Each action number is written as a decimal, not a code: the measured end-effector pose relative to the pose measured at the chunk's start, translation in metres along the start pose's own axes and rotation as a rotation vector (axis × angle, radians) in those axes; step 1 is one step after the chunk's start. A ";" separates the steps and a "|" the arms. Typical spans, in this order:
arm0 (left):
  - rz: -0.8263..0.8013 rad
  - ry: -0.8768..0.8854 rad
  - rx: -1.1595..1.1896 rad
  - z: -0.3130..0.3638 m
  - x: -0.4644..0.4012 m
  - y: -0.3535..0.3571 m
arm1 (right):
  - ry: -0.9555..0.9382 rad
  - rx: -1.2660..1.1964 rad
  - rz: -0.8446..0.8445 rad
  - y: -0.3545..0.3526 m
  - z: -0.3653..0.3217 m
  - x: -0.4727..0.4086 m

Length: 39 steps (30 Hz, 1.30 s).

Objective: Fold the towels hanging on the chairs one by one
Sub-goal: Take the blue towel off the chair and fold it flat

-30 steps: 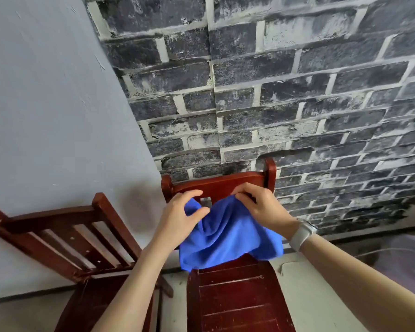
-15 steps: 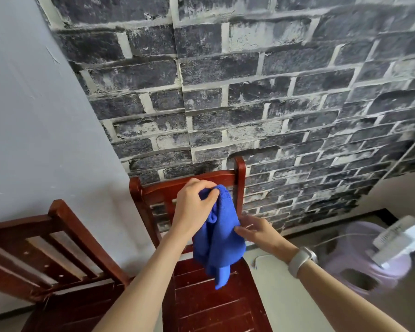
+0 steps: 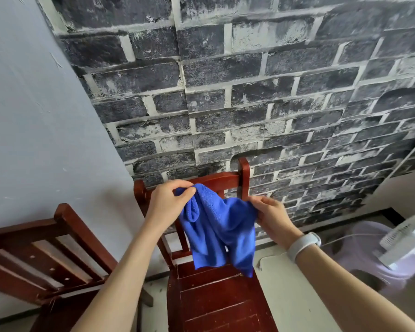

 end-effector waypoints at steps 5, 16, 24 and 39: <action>-0.132 -0.083 0.034 -0.037 -0.005 -0.005 | -0.105 0.115 0.041 -0.029 -0.034 -0.012; -0.113 -0.171 -0.211 -0.086 -0.008 -0.017 | -0.319 0.808 0.117 -0.071 -0.086 -0.013; -0.254 -0.072 -0.147 -0.085 0.002 -0.002 | -0.397 1.061 0.195 -0.069 -0.091 0.000; -0.199 -0.221 -0.146 -0.122 0.019 0.005 | -0.181 0.862 0.012 -0.084 -0.046 0.000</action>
Point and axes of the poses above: each hand's wrist, its own x-axis away from the middle knuckle, its own y-axis out of the palm, z = x × y, the point moved 10 cm from there along -x, towards the middle knuckle, and after that the axes turned 11 degrees about -x, right-handed, at the moved point
